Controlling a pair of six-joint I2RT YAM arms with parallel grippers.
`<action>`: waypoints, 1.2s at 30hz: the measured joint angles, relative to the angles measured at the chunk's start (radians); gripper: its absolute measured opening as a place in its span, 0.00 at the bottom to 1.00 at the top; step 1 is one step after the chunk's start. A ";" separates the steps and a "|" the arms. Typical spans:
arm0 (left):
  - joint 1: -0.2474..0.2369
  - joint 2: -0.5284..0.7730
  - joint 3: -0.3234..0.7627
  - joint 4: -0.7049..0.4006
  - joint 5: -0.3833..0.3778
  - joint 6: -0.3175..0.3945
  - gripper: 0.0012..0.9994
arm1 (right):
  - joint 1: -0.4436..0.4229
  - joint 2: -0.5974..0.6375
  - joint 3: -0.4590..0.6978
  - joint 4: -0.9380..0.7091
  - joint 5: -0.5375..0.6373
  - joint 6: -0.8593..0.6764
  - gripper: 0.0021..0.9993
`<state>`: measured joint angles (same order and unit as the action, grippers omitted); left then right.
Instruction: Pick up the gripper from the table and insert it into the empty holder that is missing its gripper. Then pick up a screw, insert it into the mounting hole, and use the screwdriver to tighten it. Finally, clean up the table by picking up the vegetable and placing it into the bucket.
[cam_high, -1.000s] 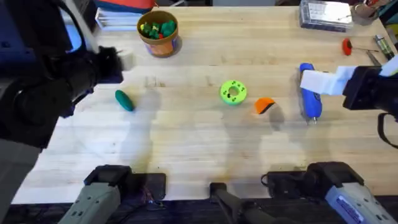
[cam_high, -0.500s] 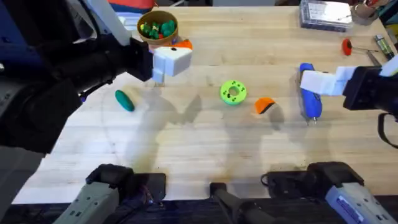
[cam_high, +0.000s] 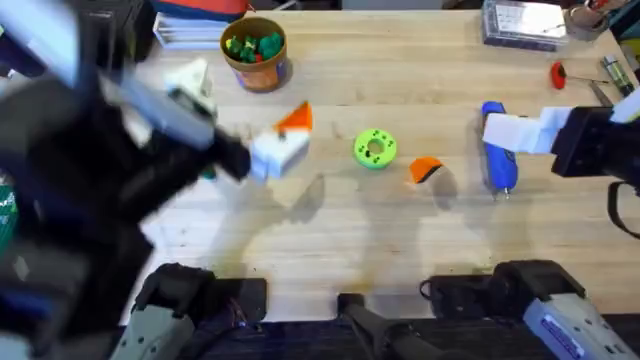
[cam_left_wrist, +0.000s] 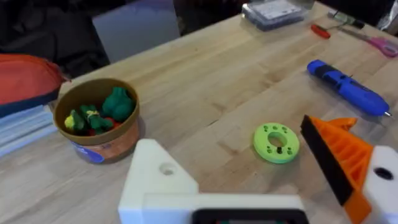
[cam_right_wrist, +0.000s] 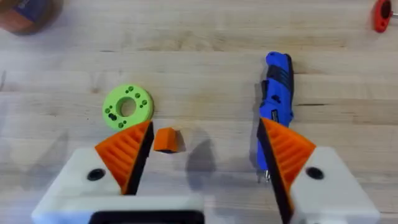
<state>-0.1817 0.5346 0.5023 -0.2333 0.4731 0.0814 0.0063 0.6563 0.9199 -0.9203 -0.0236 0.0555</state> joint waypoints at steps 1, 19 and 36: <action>-0.005 -0.073 -0.054 0.025 0.002 0.001 0.99 | 0.000 0.000 0.000 0.000 0.000 0.000 0.99; -0.017 -0.530 -0.495 0.266 0.093 -0.019 0.99 | 0.000 0.000 0.000 0.000 0.000 0.000 0.99; -0.017 -0.529 -0.495 0.169 0.273 -0.037 0.99 | 0.000 0.000 0.000 0.000 0.000 0.000 0.99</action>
<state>-0.1986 0.0053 0.0074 -0.0639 0.7456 0.0447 0.0063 0.6563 0.9199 -0.9203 -0.0236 0.0553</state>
